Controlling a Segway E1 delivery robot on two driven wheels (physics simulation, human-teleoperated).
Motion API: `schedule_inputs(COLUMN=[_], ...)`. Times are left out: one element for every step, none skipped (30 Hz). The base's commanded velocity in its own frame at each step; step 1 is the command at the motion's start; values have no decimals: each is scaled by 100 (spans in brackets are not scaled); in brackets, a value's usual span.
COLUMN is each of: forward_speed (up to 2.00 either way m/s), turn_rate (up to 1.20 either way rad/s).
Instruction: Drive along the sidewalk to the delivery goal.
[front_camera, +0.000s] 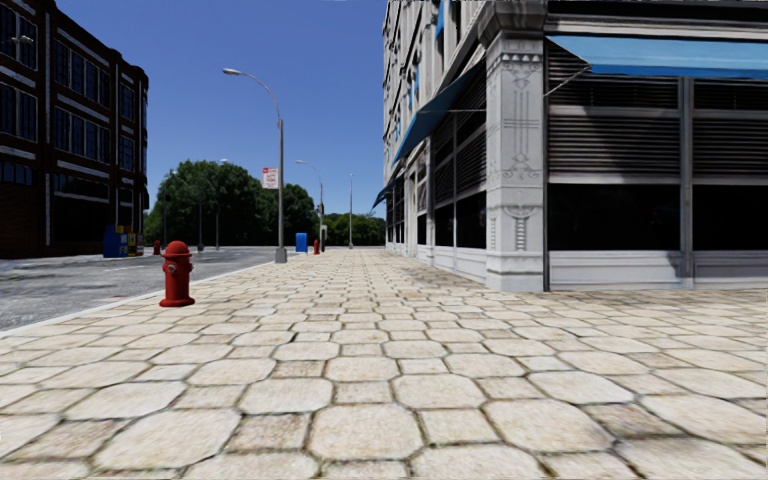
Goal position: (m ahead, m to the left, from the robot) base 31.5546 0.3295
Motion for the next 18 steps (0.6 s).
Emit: schedule_inputs(forward_speed=[200,200,200,200,200,200,200,200,200,200,200,200,200,200,200,200,200,200], turn_rate=[63,0,0,0,0,0,0,0,0,0,0,0,0,0,0,0,0,0])
